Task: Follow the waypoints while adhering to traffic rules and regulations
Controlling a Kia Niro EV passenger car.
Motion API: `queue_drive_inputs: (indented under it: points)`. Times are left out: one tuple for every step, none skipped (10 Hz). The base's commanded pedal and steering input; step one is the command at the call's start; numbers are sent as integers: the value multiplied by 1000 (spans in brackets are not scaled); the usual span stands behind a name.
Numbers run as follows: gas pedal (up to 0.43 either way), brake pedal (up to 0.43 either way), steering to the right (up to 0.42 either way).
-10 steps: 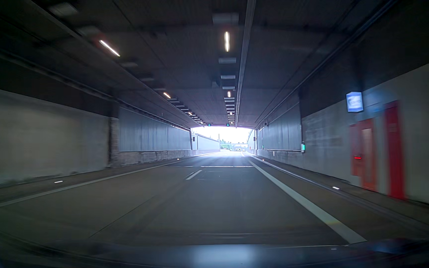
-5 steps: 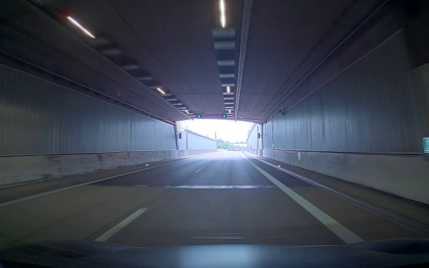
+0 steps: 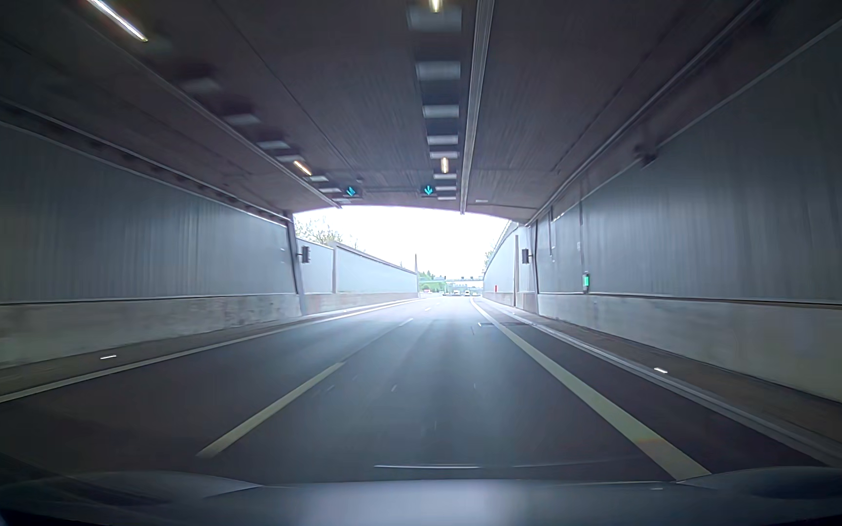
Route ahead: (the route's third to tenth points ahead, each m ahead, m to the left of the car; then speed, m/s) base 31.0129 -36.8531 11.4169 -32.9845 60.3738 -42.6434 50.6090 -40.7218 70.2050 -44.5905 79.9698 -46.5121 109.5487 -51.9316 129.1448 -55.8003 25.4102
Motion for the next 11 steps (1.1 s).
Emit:
queue_drive_inputs:
  points:
    - [228,0,1]
    - [228,0,1]
    - [228,0,0]
    - [228,0,1]
    - [228,0,1]
    - [228,0,0]
    - [228,0,1]
    - [228,0,1]
    - [228,0,1]
    - [228,0,1]
    - [228,0,1]
